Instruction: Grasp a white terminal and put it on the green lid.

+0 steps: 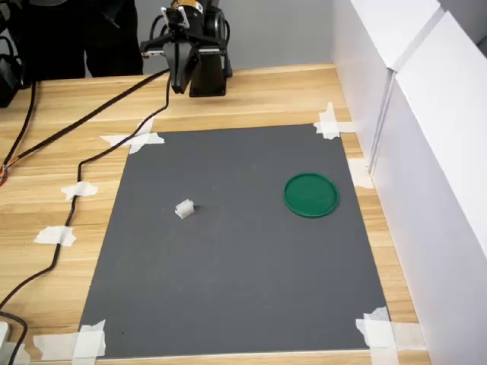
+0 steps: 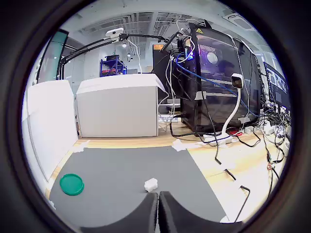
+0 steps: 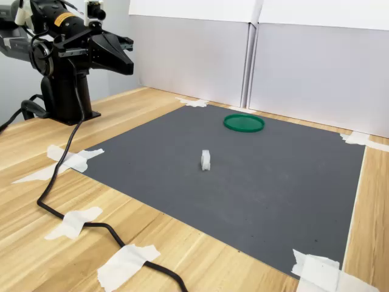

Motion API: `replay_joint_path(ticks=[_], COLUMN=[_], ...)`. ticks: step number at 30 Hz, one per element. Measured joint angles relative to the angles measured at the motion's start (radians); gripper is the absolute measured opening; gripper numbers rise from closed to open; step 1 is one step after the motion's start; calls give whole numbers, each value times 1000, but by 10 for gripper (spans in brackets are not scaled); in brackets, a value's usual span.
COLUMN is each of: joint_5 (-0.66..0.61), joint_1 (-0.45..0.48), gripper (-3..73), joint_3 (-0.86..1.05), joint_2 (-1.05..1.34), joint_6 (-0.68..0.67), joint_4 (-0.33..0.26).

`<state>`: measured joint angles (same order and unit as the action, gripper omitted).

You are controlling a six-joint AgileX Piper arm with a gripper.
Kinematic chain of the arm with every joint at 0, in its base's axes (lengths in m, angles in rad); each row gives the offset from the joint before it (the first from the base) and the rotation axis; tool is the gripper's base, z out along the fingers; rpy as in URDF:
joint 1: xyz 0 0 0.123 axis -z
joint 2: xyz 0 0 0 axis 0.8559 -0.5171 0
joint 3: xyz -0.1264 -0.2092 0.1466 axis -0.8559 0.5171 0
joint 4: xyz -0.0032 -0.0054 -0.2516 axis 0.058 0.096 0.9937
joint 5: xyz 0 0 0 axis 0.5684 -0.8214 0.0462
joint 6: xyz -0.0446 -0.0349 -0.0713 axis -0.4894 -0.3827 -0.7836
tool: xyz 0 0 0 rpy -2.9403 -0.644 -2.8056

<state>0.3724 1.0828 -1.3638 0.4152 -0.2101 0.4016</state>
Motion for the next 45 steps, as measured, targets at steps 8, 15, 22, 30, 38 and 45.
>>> replay_joint_path(ticks=[8,15,22,30,38,45], joint_5=[0,2,2,10,21,-107], joint_1=[0,0,0,0,0,0], gripper=[-16,-16,-16,-16,-16,-16], joint_3=[0,0,0,0,-2,-74], joint_2=[0,0,0,0,0,-8], joint_6=[0,0,0,0,0,-5], joint_4=[0,0,0,0,0,0])
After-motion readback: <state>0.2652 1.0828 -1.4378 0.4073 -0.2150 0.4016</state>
